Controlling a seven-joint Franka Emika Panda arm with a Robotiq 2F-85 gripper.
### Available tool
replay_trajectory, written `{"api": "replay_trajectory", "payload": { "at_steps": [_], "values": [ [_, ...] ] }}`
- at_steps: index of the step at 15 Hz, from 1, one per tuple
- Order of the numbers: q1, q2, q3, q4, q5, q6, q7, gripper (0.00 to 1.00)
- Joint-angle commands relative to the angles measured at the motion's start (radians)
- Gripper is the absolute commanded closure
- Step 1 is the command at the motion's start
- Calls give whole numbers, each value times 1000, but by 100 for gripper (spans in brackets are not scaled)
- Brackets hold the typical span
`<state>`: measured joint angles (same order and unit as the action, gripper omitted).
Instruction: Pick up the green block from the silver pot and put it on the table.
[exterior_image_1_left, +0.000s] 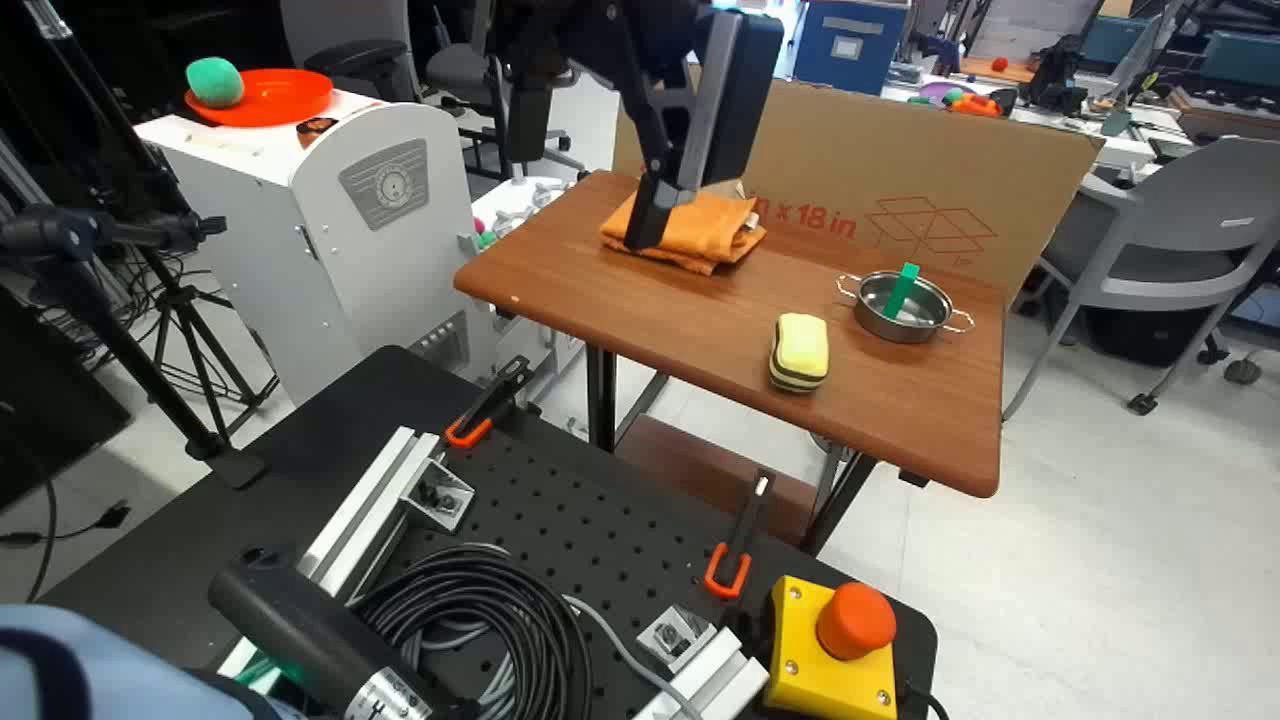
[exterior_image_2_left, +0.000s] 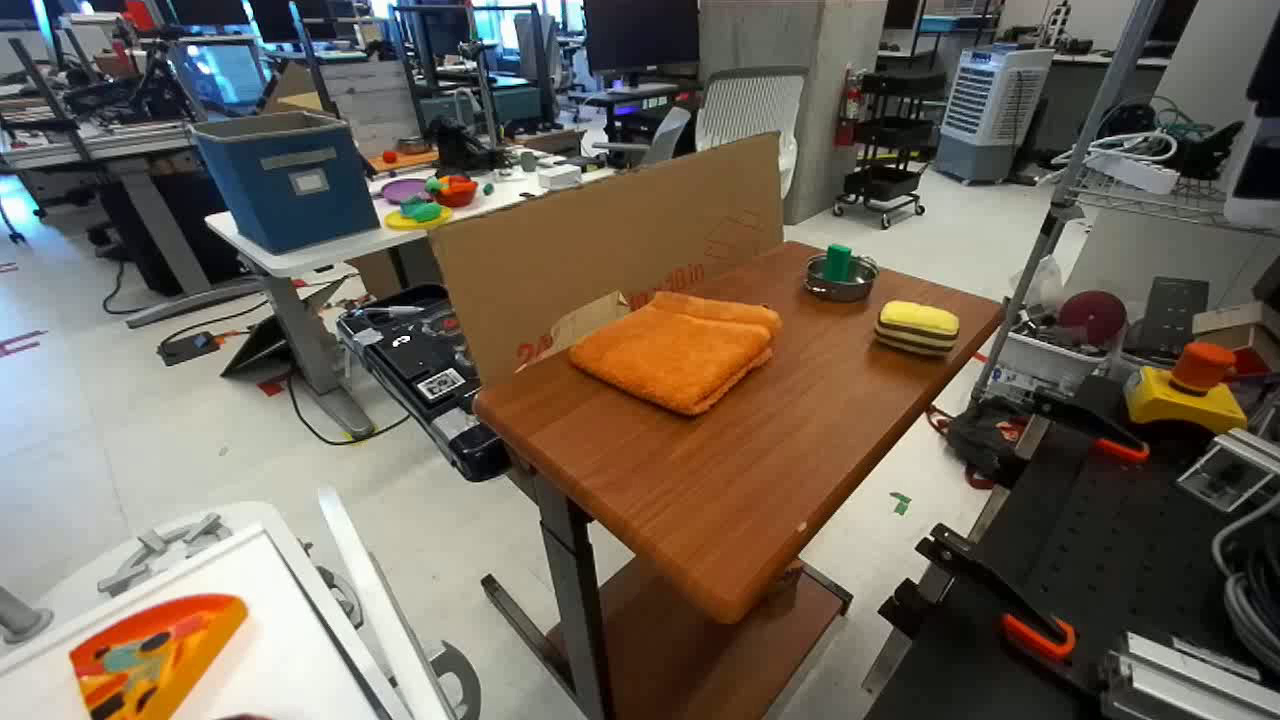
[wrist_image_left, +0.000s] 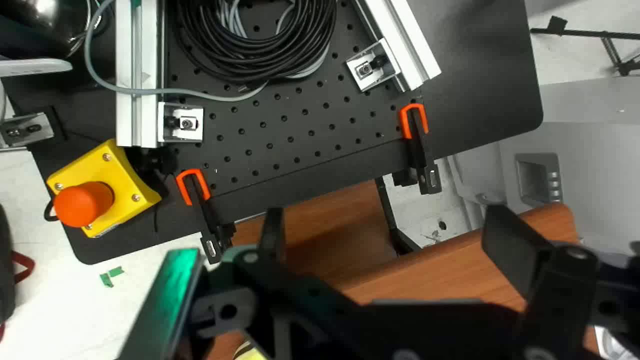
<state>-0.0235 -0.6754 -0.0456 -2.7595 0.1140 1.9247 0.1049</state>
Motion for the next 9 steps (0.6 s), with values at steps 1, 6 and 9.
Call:
{"api": "replay_trajectory", "payload": {
  "at_steps": [1,6,9],
  "values": [
    [-11,0,10,1,6,-2,-6,0],
    [-11,0,10,1,6,-2,-6,0],
    [-12,37,15,14,18,9,17,0]
  ]
}}
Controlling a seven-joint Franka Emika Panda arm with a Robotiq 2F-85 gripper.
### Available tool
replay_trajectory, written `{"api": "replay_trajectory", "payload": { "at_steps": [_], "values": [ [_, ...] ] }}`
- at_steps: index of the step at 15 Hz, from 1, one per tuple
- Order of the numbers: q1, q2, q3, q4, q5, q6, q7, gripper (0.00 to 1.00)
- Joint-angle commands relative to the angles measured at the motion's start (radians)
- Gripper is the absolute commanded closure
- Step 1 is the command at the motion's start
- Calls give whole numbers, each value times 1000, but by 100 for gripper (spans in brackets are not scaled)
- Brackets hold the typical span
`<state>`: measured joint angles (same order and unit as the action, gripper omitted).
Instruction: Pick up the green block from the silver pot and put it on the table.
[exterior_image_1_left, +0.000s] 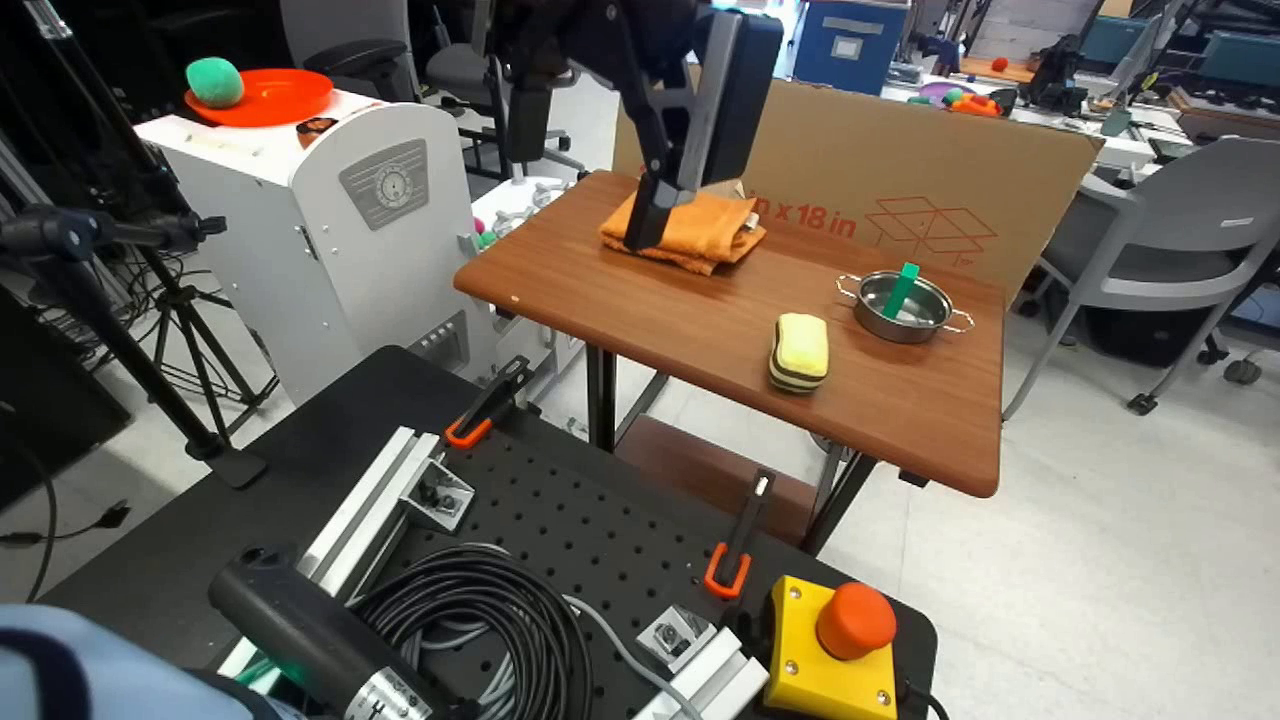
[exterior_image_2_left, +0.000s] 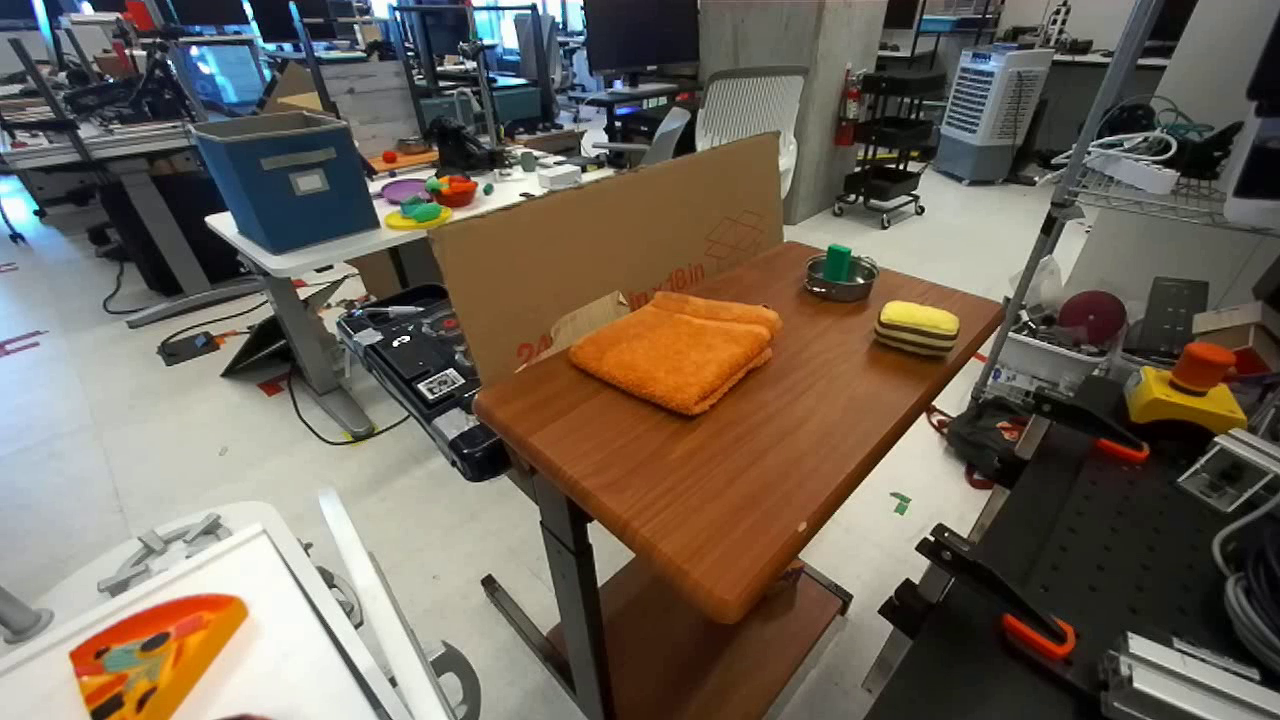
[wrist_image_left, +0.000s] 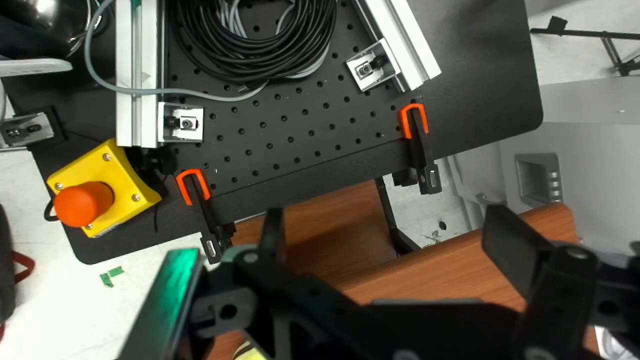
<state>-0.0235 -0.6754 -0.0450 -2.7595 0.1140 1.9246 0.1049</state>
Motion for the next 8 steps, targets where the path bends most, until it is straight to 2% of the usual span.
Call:
{"api": "replay_trajectory", "payload": {
  "at_steps": [1,5,8],
  "values": [
    [-15,102,36,35,-2,45,42,0],
    [-17,314,69,109,-50,267,63,0],
    [-29,491,81,228,-132,350,93,0]
  ]
}}
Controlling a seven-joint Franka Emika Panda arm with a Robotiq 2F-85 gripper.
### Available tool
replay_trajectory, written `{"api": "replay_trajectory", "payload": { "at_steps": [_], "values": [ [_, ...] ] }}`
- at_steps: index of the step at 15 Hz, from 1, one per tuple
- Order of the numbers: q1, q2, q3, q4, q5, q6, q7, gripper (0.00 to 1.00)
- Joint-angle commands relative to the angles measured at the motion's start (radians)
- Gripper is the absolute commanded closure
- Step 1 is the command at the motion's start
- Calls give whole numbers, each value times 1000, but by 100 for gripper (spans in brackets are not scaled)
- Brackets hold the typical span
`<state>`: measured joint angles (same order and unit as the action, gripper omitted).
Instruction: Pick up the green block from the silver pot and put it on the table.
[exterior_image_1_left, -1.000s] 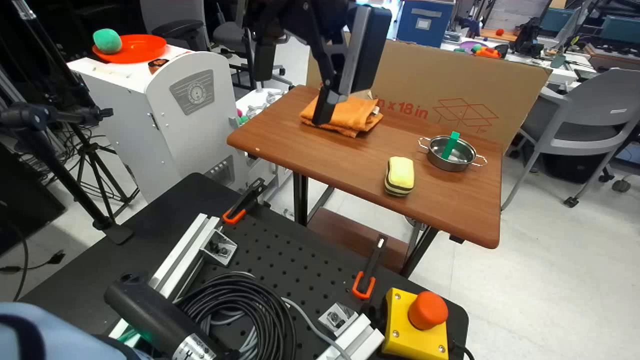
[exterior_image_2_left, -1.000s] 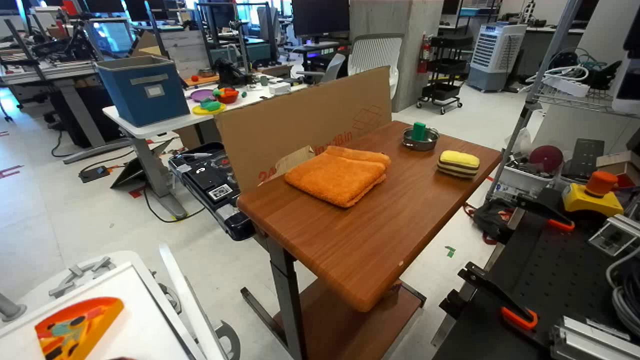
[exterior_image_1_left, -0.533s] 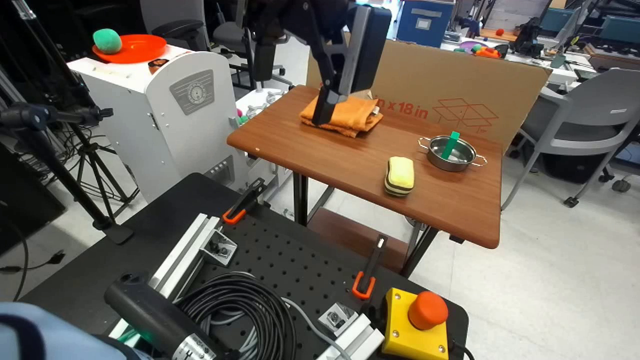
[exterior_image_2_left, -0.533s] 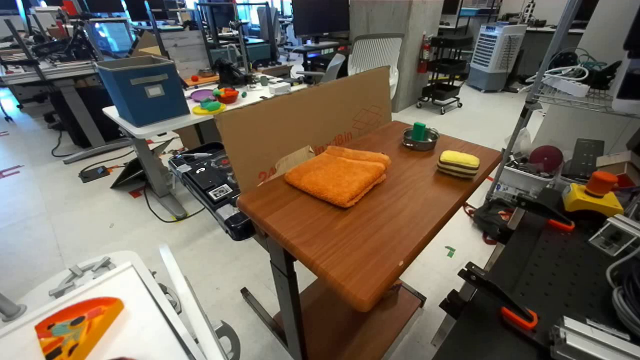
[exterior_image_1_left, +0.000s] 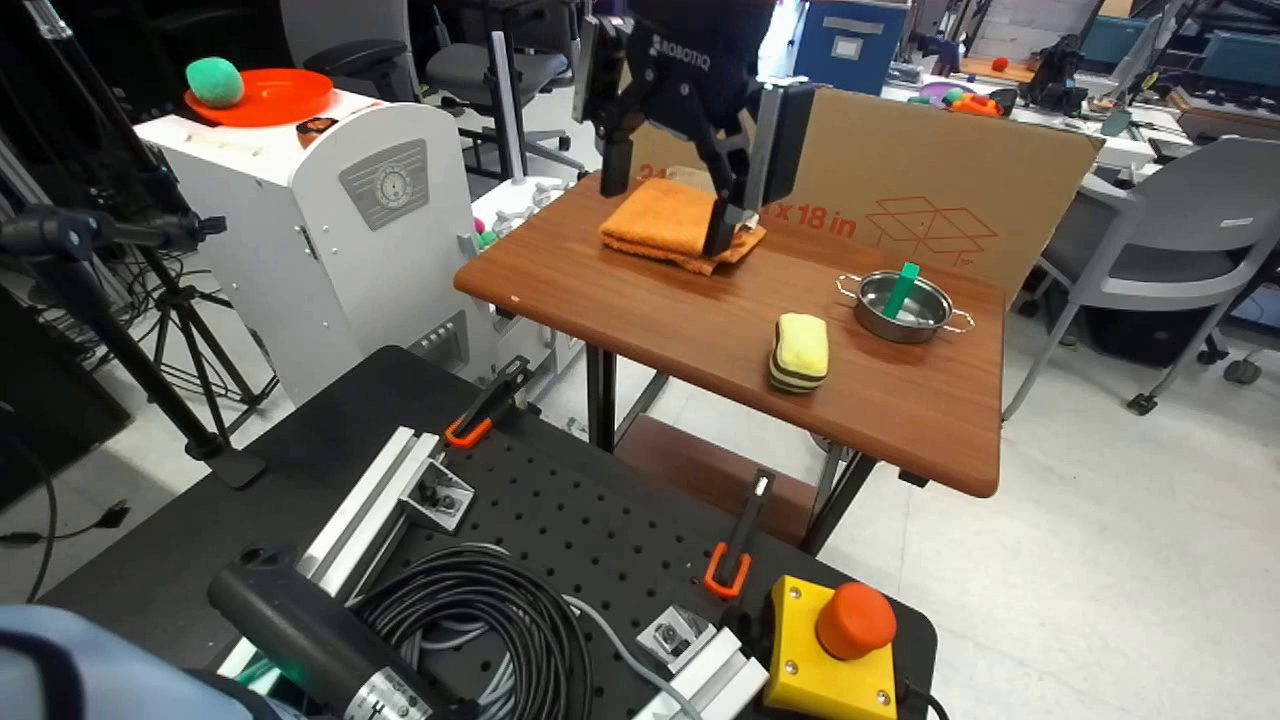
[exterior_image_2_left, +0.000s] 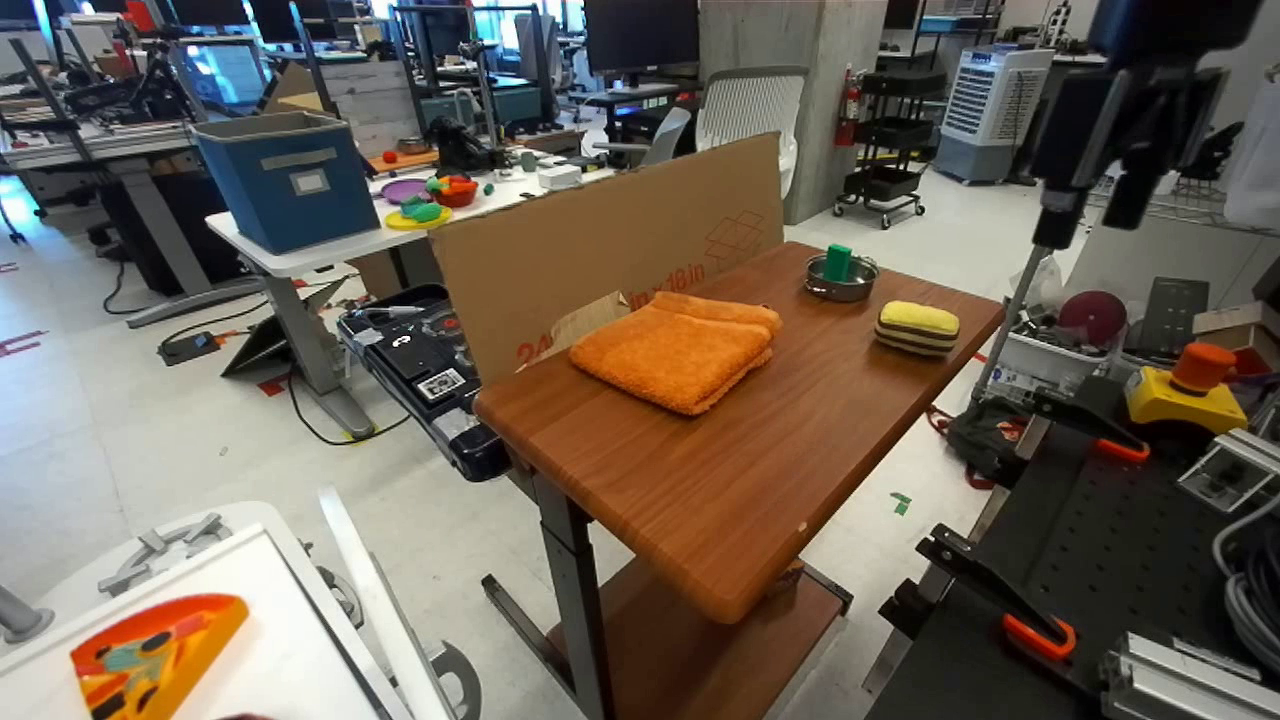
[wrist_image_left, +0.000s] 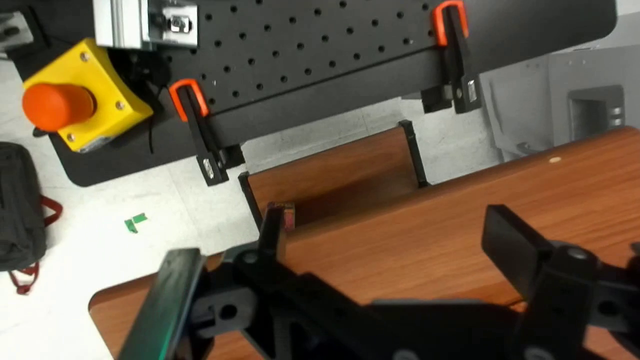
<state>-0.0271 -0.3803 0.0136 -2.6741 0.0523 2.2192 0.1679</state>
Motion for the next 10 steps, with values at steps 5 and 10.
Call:
{"api": "replay_trajectory", "payload": {
  "at_steps": [5,10],
  "values": [
    [-39,488,-22,423,-245,100,19,0],
    [-42,752,-105,738,-331,79,-8,0]
  ]
}}
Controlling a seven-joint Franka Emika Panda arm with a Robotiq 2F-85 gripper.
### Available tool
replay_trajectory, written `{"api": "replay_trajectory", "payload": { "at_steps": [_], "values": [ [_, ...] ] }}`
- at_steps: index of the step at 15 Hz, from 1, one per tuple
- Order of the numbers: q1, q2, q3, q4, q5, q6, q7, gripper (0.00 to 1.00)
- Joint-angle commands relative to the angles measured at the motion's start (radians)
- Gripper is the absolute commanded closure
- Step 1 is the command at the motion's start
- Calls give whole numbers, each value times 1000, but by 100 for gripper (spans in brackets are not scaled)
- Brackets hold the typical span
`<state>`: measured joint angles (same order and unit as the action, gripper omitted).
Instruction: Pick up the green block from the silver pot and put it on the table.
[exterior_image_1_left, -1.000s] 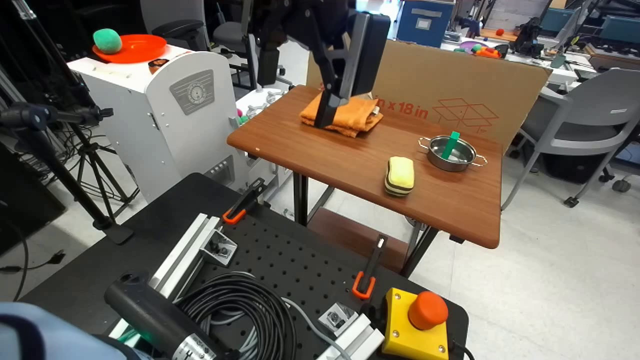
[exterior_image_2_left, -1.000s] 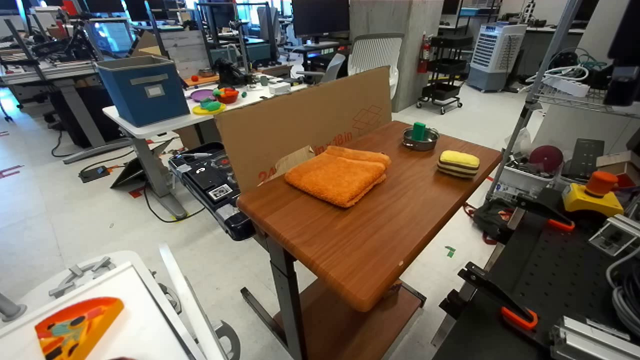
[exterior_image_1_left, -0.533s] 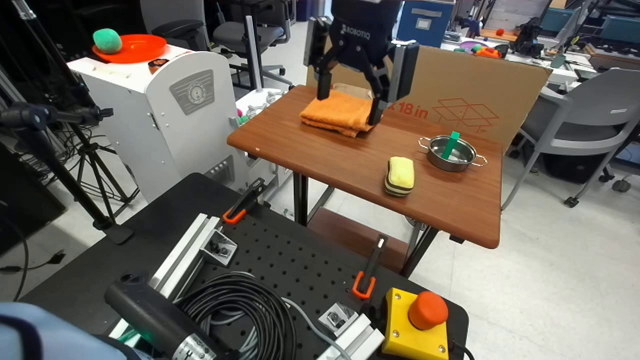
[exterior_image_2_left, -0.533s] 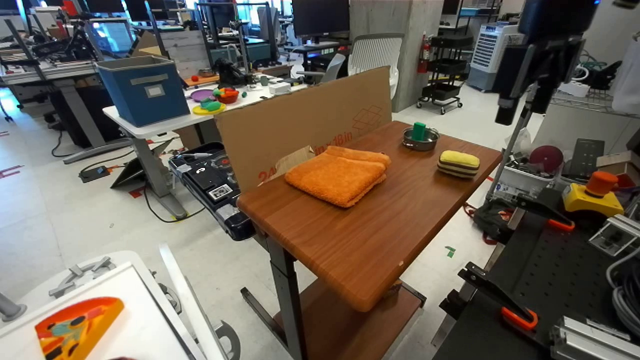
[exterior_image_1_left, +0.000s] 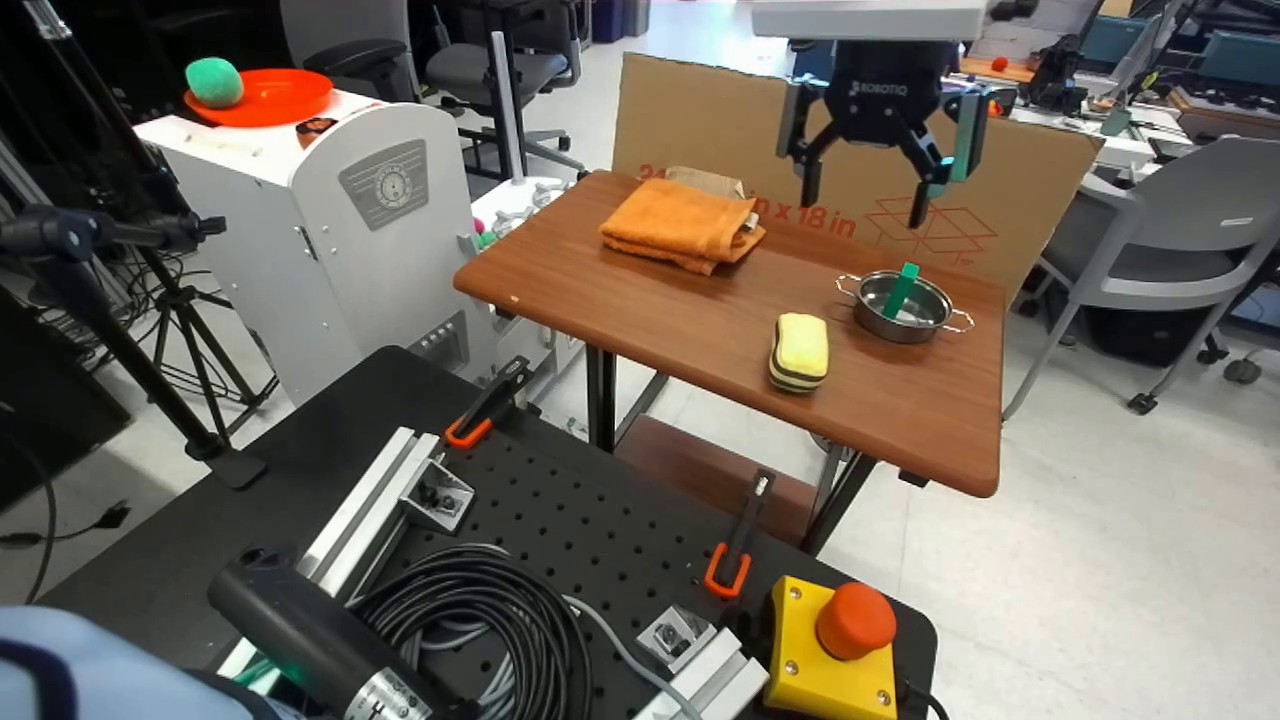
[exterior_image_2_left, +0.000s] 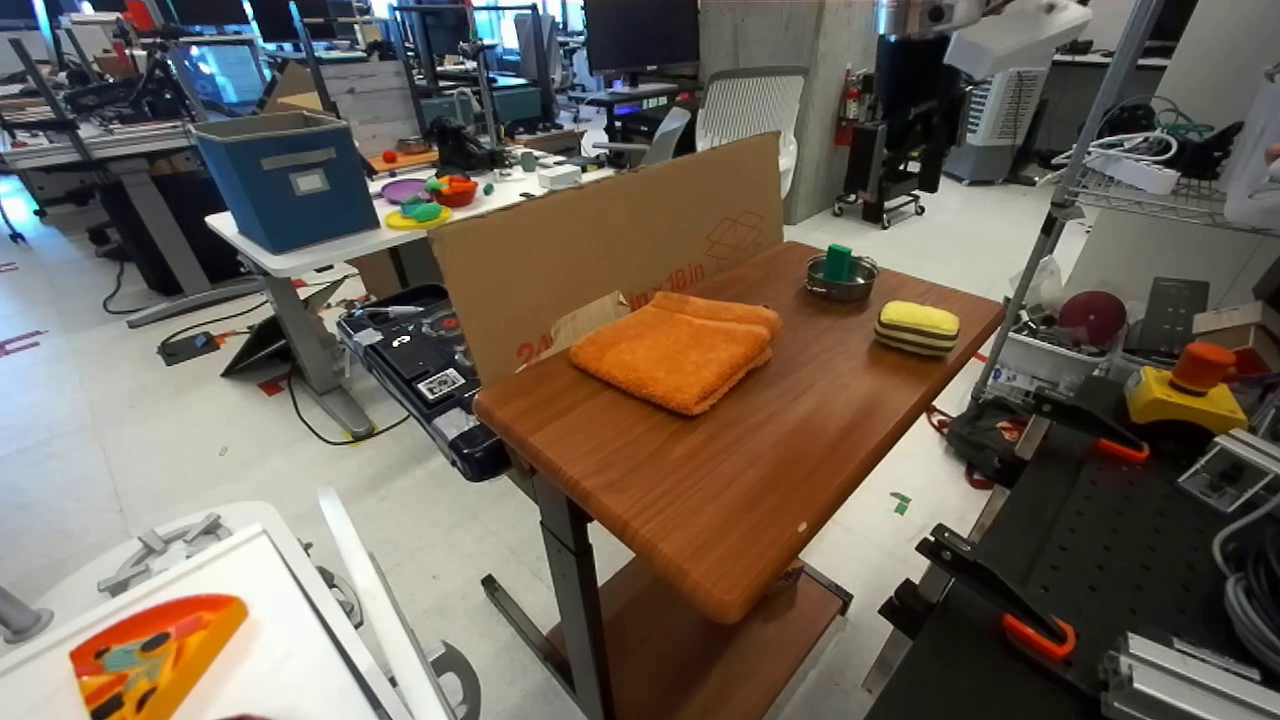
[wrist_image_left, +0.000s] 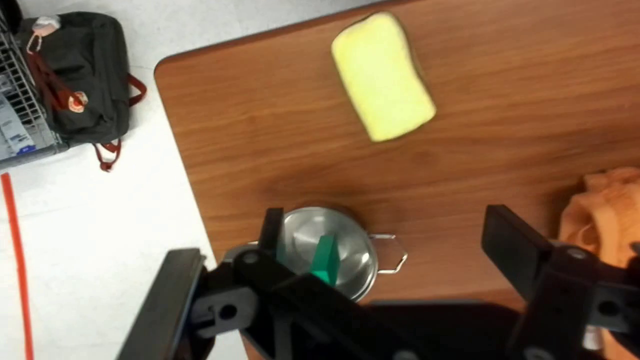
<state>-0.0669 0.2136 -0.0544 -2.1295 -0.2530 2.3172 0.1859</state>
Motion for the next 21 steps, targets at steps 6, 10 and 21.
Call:
{"api": "replay_trajectory", "payload": {
  "at_steps": [6,10,21],
  "values": [
    [-58,366,-36,441,112,-27,-158,5],
    [-95,404,-12,488,183,-28,-259,3],
    [-115,391,22,421,221,-62,-434,0]
  ]
}}
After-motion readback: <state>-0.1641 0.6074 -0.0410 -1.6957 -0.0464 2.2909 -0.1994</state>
